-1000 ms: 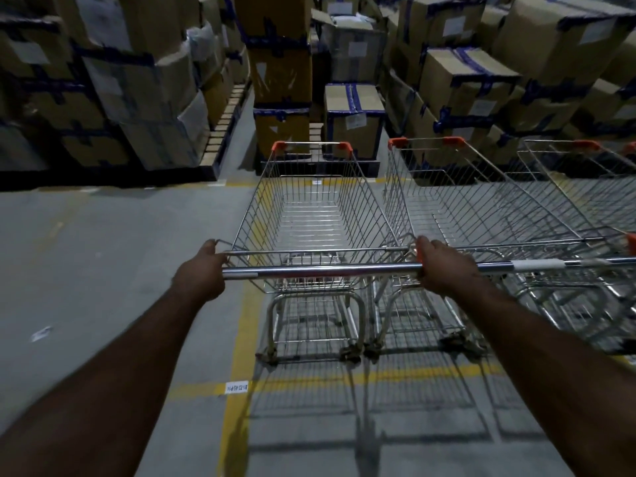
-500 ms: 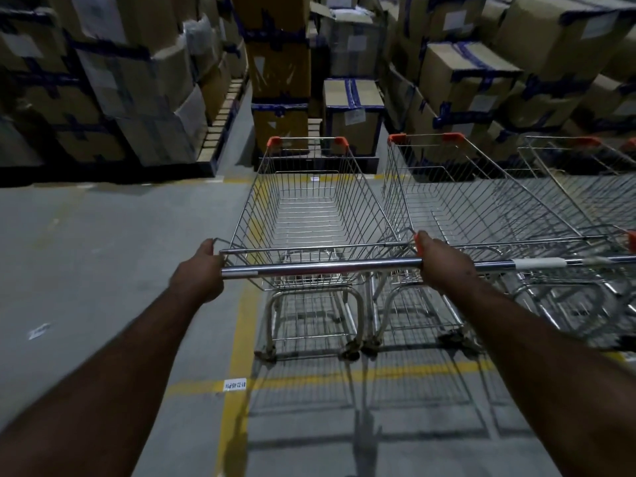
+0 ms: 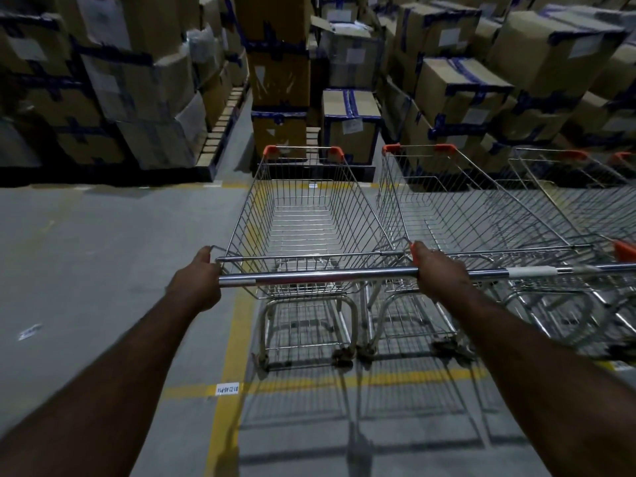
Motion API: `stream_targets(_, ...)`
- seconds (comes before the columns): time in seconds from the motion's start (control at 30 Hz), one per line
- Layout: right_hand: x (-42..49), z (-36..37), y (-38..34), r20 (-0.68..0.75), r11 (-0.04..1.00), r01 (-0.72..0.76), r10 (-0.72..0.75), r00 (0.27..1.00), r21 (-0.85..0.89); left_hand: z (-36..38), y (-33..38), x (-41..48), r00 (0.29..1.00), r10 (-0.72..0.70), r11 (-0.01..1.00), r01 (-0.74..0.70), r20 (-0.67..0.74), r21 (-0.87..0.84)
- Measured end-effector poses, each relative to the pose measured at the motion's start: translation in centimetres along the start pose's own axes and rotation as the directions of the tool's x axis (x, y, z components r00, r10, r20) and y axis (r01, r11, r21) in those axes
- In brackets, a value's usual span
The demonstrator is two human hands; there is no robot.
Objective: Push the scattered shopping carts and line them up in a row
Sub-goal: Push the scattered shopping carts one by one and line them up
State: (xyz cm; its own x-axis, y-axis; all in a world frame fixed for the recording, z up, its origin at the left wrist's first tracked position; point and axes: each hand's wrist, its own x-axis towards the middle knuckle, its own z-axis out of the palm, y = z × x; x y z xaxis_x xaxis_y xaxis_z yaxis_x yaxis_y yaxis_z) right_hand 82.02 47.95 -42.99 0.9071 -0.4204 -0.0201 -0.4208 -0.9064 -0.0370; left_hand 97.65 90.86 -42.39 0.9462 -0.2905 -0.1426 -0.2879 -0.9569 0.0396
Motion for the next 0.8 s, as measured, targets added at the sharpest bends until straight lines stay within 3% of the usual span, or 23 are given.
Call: stream_targets(0.8, -1.0, -0.4, 0.2, 0.021, 1.000, -0.021, 0.022, 1.000, -0.021, -0.5, 1.1, -1.4, 0.999, -0.005, 0.994, 0.001, 0.040, 0.106)
